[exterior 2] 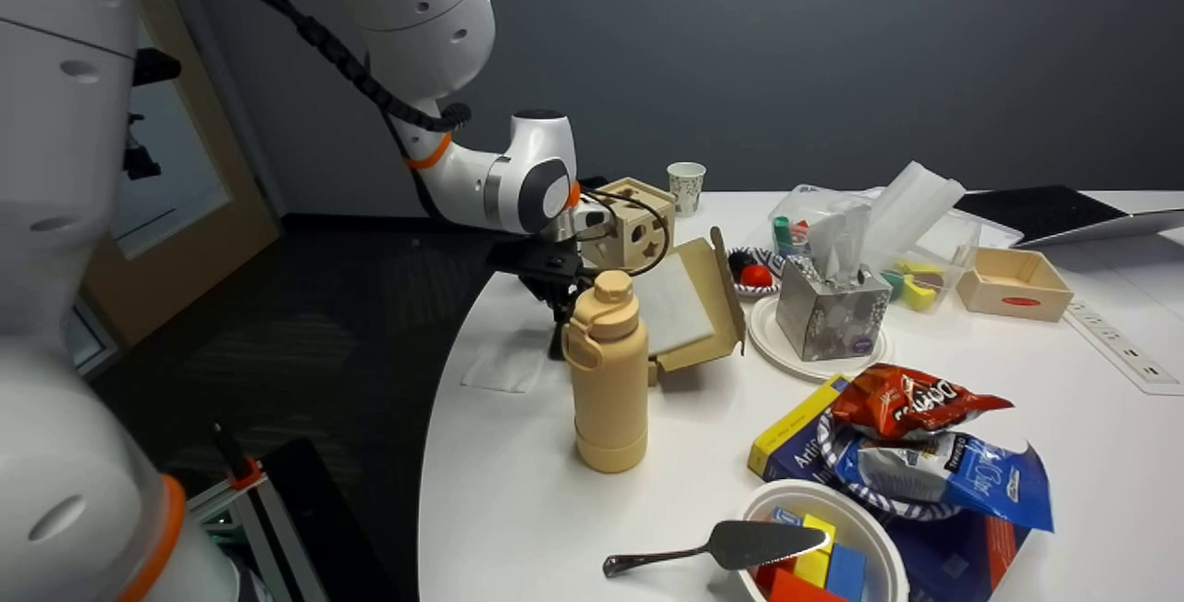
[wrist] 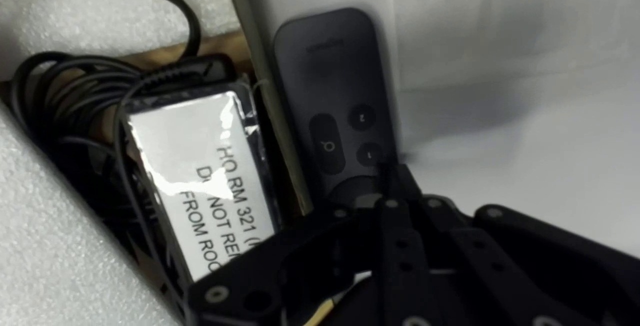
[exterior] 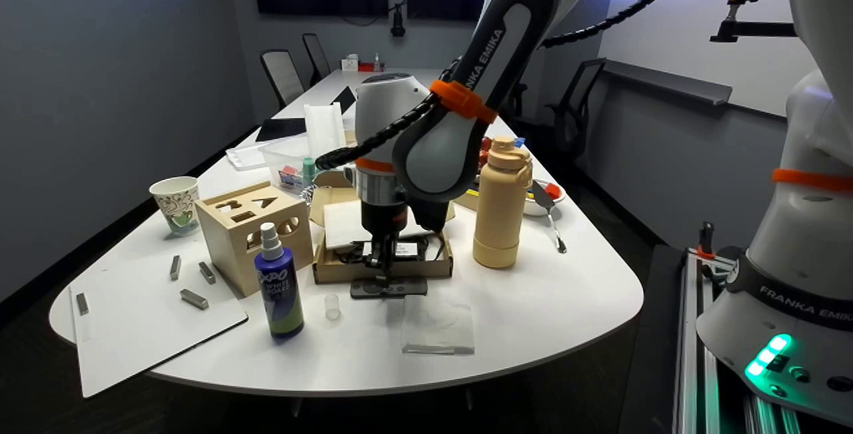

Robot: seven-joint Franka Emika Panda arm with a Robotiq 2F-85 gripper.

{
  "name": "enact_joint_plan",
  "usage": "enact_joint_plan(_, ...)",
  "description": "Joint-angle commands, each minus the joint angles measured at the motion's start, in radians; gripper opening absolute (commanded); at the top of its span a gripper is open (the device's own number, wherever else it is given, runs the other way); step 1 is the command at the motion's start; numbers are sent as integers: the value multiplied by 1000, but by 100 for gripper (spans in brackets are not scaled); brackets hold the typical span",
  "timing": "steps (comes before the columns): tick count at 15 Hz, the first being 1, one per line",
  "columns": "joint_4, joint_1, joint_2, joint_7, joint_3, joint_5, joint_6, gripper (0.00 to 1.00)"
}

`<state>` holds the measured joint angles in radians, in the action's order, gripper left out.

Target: Press a button on the grey remote control.

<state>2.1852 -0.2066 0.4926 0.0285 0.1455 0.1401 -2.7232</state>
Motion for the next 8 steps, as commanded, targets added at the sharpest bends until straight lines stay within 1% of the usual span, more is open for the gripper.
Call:
enact_joint_plan(1,-49,-29,37,0,-32,40,-6,0)
enact_joint_plan(8,-83,-55,65,-6,-63,75,-8,0)
